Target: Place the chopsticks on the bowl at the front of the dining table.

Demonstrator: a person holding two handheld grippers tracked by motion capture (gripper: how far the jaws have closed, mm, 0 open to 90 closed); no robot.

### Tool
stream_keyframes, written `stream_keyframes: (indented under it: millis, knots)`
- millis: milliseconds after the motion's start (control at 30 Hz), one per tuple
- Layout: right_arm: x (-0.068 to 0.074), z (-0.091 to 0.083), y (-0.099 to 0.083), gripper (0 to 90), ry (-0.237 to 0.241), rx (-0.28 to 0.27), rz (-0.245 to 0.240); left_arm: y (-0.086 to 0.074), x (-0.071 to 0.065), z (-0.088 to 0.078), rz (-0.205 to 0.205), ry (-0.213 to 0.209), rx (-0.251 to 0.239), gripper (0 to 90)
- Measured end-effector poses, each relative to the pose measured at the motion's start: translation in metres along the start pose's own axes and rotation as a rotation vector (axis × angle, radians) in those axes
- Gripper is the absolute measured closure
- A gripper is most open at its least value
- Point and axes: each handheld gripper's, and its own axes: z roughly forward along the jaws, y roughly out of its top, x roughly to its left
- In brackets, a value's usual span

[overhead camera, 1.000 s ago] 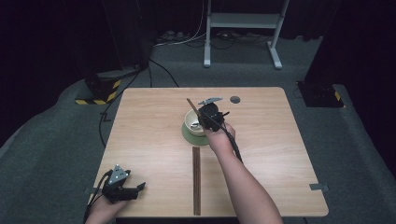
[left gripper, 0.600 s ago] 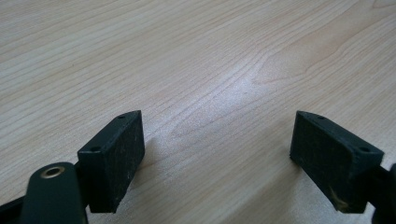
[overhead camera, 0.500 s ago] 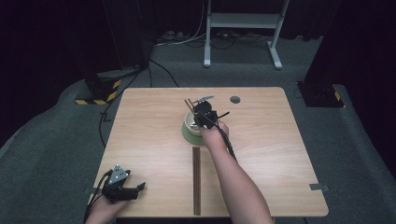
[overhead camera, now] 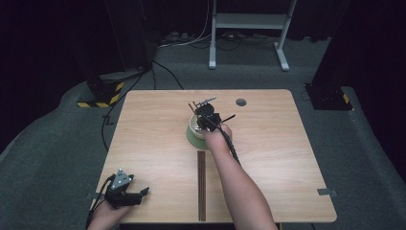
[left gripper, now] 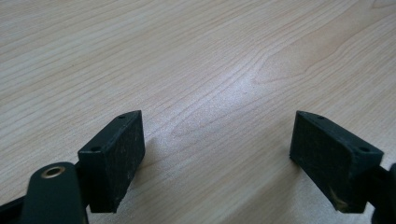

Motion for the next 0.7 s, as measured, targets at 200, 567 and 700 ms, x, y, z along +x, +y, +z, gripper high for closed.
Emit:
stream_keyframes:
  millis: [200,567,700]
  knots:
    - [0.001,0.003,-0.001,84.3,-0.021,0.008,-0.006,0.0,0.0,0.0,-0.003,-0.001,-0.004,18.0]
    - [-0.008,-0.01,0.003,60.9,-0.017,-0.038,0.017,0.0,0.0,0.0,-0.002,0.0,-0.004,18.0]
    - [-0.015,-0.015,0.003,38.7,-0.04,-0.033,0.027,0.0,0.0,0.0,-0.001,0.0,-0.002,18.0]
